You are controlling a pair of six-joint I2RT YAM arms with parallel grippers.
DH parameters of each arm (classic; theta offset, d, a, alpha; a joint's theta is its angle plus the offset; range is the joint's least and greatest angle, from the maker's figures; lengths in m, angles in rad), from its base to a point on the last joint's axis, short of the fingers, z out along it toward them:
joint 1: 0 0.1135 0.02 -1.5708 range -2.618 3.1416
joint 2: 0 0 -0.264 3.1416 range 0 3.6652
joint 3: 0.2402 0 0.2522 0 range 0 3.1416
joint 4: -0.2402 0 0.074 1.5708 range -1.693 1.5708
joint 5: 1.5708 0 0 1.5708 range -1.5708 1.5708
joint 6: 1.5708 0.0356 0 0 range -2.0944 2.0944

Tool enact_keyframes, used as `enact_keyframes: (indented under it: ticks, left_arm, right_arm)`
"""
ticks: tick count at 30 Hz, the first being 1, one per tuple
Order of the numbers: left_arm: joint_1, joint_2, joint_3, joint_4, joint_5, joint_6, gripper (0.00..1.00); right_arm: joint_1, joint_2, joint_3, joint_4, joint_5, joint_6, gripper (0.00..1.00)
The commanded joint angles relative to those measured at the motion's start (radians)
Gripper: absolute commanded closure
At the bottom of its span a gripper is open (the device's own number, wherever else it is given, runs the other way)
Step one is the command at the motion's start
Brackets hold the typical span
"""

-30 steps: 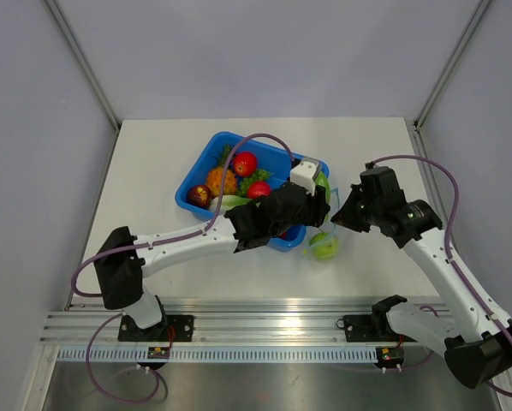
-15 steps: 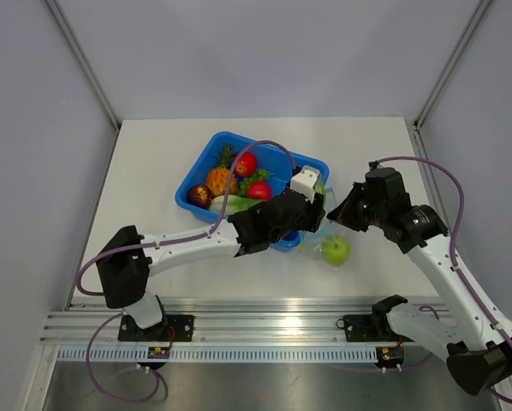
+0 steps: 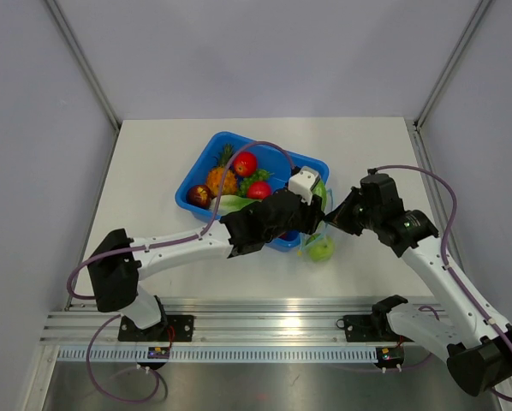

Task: Place the food in the zip-top bag and seal the zipper
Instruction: Place the fake vegetable in the zipper food storage bag.

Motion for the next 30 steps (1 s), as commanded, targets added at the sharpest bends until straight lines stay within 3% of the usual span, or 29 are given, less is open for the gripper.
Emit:
enact_keyframes:
  ticks: [1,18,30]
  left_arm:
    - [-0.007,-0.05,-0.005,0.046,0.066,0.024,1.0]
    - [-0.008,-0.053,-0.023,0.009,0.123,0.082,1.0]
    - [0.001,-0.058,-0.017,-0.125,0.231,0.172,1.0]
  right_arm:
    - [0.003,-0.01,-0.001,0.098,-0.016,0.035,1.0]
    - [0.003,-0.001,-0.011,0.165,-0.034,0.055,1.0]
    - [0.001,-0.029,-0.017,0.144,-0.019,0.052,1.0]
